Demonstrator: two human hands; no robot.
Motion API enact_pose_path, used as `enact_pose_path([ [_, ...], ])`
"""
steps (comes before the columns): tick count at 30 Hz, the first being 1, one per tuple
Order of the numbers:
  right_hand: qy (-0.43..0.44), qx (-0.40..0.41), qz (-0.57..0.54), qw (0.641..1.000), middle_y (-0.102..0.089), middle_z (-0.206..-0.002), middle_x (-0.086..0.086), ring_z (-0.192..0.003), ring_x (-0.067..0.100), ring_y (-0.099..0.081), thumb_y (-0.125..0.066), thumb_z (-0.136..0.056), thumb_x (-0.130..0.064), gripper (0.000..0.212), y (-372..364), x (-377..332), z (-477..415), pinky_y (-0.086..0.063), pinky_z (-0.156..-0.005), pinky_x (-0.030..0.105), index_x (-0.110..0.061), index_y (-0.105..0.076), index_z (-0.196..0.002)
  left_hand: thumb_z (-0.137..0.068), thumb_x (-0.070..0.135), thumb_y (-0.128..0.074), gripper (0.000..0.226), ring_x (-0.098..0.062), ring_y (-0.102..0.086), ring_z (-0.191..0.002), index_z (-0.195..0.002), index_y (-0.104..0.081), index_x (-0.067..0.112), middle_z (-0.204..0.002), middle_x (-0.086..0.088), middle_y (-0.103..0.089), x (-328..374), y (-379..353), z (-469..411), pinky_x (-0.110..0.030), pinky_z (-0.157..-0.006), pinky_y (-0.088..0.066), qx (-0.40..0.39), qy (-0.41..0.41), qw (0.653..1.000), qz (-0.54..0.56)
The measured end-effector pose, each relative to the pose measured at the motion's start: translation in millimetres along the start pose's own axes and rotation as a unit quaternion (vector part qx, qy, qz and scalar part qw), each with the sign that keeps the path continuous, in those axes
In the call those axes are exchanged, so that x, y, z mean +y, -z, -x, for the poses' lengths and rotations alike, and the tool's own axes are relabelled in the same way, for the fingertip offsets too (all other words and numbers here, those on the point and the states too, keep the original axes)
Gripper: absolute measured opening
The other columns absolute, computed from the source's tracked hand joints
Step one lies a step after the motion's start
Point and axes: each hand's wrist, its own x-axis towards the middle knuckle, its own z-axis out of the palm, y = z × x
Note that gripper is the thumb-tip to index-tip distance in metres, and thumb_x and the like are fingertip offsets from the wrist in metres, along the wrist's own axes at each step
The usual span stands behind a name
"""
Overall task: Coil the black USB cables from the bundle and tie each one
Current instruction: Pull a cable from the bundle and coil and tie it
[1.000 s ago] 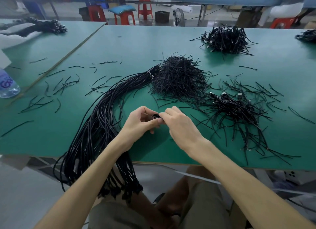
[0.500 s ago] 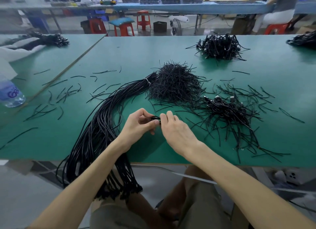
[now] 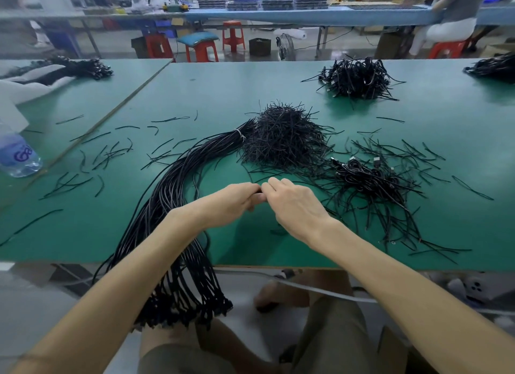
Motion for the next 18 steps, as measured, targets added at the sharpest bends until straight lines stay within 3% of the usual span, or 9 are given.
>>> enact_pose_path([
  [2,-0.020,0.007,-0.022,1.000,-0.053,-0.105,0.001,-0.093,0.023,-0.053,-0.047,-0.091,0.001,0.028,1.5,3.7,0.6,-0.032,-0.064,0.031,-0.016,-0.051,-0.113,-0.110,0.035,-0.037,0.033,-0.012,-0.050,-0.073,-0.092,-0.050,0.010,-0.081,0.005,-0.054,1.0,-0.3,-3.1,-0.022,-0.066,-0.038,0.005,-0.014,1.000,-0.015],
  [5,-0.052,0.010,-0.068,0.996,-0.054,-0.104,0.000,-0.093,0.023,-0.055,-0.047,-0.098,-0.003,0.019,3.3,8.1,-0.8,-0.036,-0.064,0.032,-0.016,-0.053,-0.109,-0.111,0.034,-0.033,0.033,-0.017,-0.057,-0.086,-0.096,-0.054,0.013,-0.089,0.010,-0.060,2.0,-4.0,-8.2,-0.023,-0.075,-0.042,0.027,-0.020,0.999,0.012],
  [10,-0.067,-0.019,-0.095,0.993,-0.047,-0.102,0.003,-0.079,0.027,-0.054,-0.046,-0.105,-0.013,0.003,6.6,16.9,-5.9,-0.036,-0.061,0.036,-0.011,-0.046,-0.108,-0.112,0.031,-0.033,0.031,-0.030,-0.060,-0.090,-0.096,-0.052,0.011,-0.100,-0.005,-0.066,2.0,-8.2,-14.5,-0.047,-0.085,-0.048,0.063,-0.028,0.996,-0.050],
  [14,-0.060,-0.048,-0.056,0.995,-0.035,-0.097,0.000,-0.079,0.028,-0.060,-0.054,-0.097,0.003,0.022,9.8,20.9,-8.7,-0.037,-0.058,0.036,-0.012,-0.041,-0.105,-0.112,0.029,-0.033,0.028,-0.033,-0.058,-0.087,-0.096,-0.048,0.012,-0.097,-0.005,-0.062,4.8,-8.2,-17.1,-0.050,-0.083,-0.048,0.074,-0.023,0.995,-0.071],
  [18,-0.033,-0.084,-0.003,0.996,-0.041,-0.099,0.002,-0.085,0.027,-0.064,-0.059,-0.093,0.005,0.029,8.2,21.5,-4.0,-0.036,-0.057,0.034,-0.013,-0.040,-0.108,-0.112,0.034,-0.030,0.031,-0.033,-0.055,-0.084,-0.095,-0.047,0.012,-0.091,-0.004,-0.057,5.5,-5.7,-16.8,-0.049,-0.080,-0.048,0.033,-0.002,0.995,-0.089],
])
